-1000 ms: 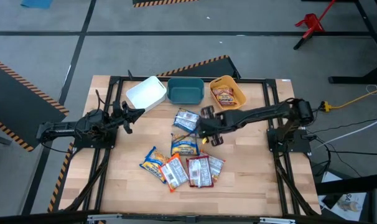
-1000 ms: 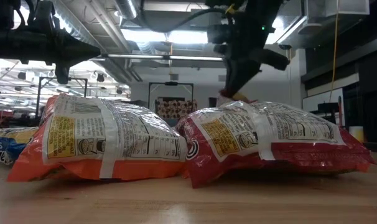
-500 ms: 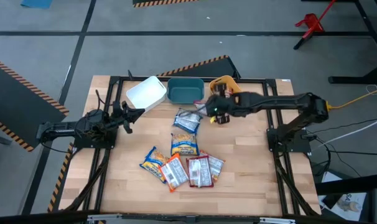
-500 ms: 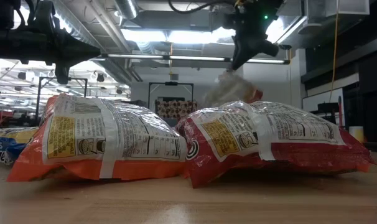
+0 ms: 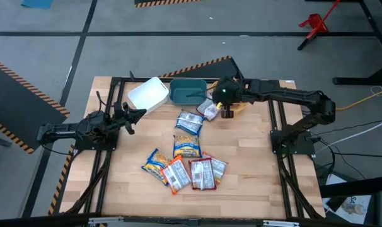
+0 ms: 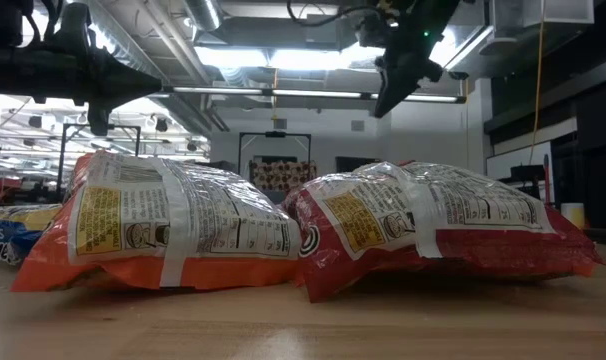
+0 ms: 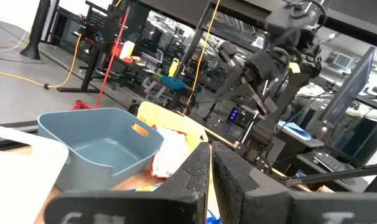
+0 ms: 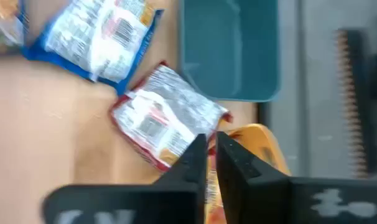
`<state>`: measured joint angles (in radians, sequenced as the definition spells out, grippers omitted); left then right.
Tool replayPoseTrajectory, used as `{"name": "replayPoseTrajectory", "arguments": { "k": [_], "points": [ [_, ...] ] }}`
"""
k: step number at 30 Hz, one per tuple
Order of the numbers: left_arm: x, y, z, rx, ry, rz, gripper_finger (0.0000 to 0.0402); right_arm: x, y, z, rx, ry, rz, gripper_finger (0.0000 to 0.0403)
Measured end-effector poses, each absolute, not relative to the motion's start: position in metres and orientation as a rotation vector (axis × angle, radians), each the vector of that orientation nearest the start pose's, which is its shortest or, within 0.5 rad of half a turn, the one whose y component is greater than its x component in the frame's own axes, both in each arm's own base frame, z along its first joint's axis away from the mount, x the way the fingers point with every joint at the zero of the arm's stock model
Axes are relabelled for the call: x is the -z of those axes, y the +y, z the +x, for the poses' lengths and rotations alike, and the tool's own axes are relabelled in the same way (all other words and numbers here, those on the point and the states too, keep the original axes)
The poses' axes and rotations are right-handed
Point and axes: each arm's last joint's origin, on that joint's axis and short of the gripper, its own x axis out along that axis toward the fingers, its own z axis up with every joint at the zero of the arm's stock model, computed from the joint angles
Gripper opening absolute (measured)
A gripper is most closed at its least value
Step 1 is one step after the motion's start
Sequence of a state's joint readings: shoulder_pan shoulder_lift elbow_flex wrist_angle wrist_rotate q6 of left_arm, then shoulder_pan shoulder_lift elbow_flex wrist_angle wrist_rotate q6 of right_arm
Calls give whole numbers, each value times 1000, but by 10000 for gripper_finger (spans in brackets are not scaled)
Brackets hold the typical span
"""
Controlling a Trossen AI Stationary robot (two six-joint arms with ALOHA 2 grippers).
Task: Sort Maruchan noodles
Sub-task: Put the top red noodle pack into the yellow bin
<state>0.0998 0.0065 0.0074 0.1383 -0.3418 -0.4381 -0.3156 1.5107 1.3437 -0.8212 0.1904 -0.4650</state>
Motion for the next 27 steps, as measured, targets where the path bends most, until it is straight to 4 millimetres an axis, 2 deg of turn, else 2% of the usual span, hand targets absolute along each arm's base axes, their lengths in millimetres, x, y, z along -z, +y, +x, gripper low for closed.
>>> {"name": "replayPoseTrajectory", "arguments": {
  "k": [3,9,11,14,17,20,23,27],
  "points": [
    [-179,19,94,-412,-235,-448,11,-303,-114,287,225,1064,-221,75],
    [-179,19,94,-412,-235,-445,11,-301,-133,283,274,1033,-95,237],
    [-179,19,94,-413,-235,-444,11,-295,-138,285,287,1049,-55,285],
    [-178,19,94,-413,-234,-444,11,-280,-145,292,298,1096,-23,335],
    [-178,19,94,-415,-228,-444,11,-259,-149,305,271,1143,-22,362],
    [-177,19,94,-416,-220,-443,11,-240,-154,316,256,1167,-26,370],
    [-177,19,94,-417,-217,-444,11,-228,-158,323,243,1177,-30,371],
    [-177,19,94,-417,-217,-446,11,-223,-161,326,250,1180,-39,371]
  ]
}}
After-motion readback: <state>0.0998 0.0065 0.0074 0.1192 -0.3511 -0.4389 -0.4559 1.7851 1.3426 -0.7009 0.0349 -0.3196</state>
